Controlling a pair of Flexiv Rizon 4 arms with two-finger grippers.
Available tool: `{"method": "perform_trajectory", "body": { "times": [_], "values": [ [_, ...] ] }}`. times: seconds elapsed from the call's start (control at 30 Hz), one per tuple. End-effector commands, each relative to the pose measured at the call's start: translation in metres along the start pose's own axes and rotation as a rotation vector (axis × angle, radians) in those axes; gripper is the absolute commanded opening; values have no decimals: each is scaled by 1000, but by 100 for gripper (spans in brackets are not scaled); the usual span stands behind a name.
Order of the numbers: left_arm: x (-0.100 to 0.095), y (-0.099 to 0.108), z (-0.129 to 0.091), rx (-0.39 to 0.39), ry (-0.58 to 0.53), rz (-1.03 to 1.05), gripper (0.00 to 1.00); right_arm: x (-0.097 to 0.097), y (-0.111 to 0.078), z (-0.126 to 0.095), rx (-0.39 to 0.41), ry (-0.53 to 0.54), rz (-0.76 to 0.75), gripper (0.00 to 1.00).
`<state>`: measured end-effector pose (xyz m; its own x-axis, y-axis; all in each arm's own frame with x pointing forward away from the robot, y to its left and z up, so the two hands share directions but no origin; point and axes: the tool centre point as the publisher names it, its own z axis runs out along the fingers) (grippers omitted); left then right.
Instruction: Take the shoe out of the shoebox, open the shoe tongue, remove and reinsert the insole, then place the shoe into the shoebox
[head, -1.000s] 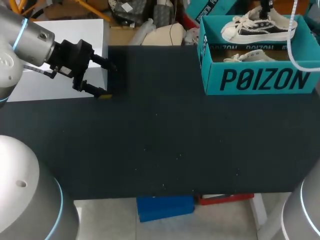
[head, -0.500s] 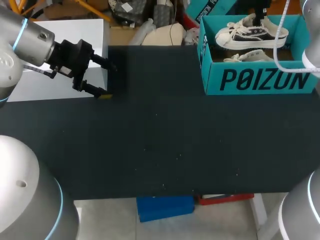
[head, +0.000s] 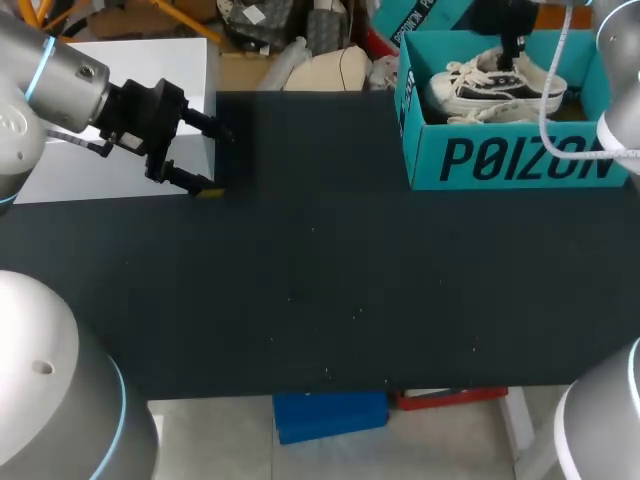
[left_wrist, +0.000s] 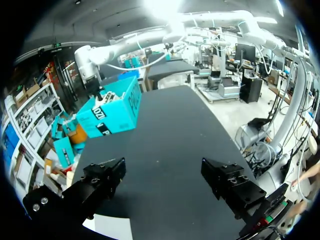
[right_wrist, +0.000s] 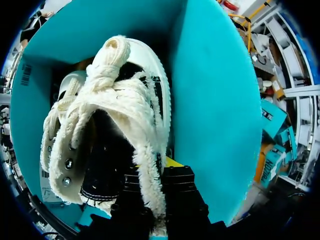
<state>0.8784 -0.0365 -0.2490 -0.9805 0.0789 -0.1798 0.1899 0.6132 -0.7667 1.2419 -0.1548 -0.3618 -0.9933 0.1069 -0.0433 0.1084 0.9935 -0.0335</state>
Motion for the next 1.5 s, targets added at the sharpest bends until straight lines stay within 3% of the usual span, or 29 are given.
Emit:
{"method": "perform_trajectory", "body": {
  "times": [0.03,0.2,0.33,0.4,0.53,0.57,0.87,1.0,1.17,1.33,1.5],
  "values": [
    [1,1,1,-2,-3,1,100,-5,6,13,3,13,1,0],
    [1,1,1,-2,-3,1,100,-4,8,19,-2,35,9,2],
    [1,1,1,-2,-3,1,100,-2,9,22,5,54,1,91],
    [1,1,1,-2,-3,1,100,-1,8,21,3,51,18,56],
    [1,1,1,-2,-3,1,100,2,3,13,-5,35,32,31],
    [1,1,1,-2,-3,1,100,2,3,10,-7,31,32,29],
    [1,1,1,-2,-3,1,100,14,-8,-33,22,-33,46,30],
    [1,1,1,-2,-3,1,100,29,-7,-57,27,-39,68,35],
    [1,1,1,-2,-3,1,100,58,0,-87,87,-64,105,34],
    [1,1,1,-2,-3,1,100,97,20,-119,84,-115,131,40],
    [1,1,1,-2,-3,1,100,142,40,-147,92,-166,174,39]
  ]
}}
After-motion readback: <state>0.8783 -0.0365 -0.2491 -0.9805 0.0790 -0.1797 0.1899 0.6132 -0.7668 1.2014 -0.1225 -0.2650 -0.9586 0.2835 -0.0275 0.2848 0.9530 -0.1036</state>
